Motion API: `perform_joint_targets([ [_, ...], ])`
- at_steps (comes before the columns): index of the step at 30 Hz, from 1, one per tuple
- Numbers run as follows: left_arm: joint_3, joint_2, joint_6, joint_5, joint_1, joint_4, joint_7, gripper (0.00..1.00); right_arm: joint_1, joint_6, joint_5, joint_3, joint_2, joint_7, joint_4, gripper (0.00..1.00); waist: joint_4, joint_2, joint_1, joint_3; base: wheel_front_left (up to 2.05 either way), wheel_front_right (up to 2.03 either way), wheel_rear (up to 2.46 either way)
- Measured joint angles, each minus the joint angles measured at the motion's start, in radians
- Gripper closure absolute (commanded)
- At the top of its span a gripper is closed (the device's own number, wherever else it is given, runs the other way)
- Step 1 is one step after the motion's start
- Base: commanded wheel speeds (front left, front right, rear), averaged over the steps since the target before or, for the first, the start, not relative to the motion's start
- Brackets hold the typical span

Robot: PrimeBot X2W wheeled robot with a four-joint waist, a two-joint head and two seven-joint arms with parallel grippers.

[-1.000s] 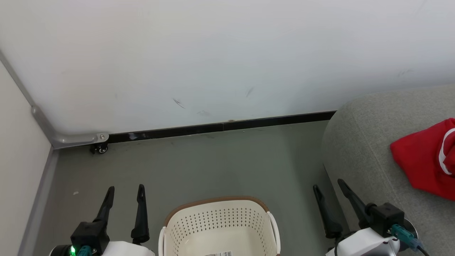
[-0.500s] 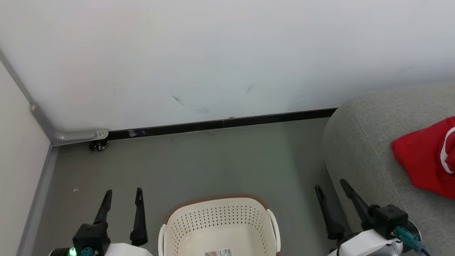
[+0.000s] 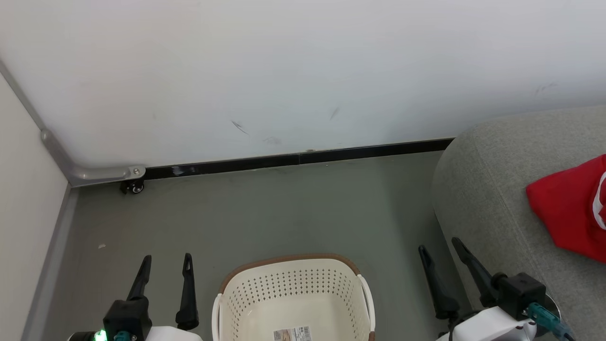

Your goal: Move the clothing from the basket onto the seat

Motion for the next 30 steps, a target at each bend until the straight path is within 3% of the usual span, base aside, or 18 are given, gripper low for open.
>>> perform_joint_targets([
  [28, -0.005, 0.007, 0.005, 0.008, -0.005, 0.028, 0.0, 0.0, 0.009, 0.0, 0.007, 0.0, 0.001, 0.021, -0.04, 0.0, 0.0, 0.0, 0.0, 0.015, 0.0, 0.0, 0.0],
  [29, -0.005, 0.007, 0.007, 0.009, -0.006, 0.03, 0.0, 1.0, 0.009, 0.0, 0.007, 0.0, 0.001, 0.021, -0.041, 1.0, 0.001, 0.0, 0.0, 0.015, 0.0, 0.0, 0.0],
  [30, -0.005, 0.004, 0.007, 0.008, -0.003, 0.039, 0.0, 1.0, 0.01, 0.0, 0.007, 0.001, 0.001, 0.021, -0.031, 1.0, 0.001, 0.0, 0.0, 0.015, 0.0, 0.0, 0.0],
])
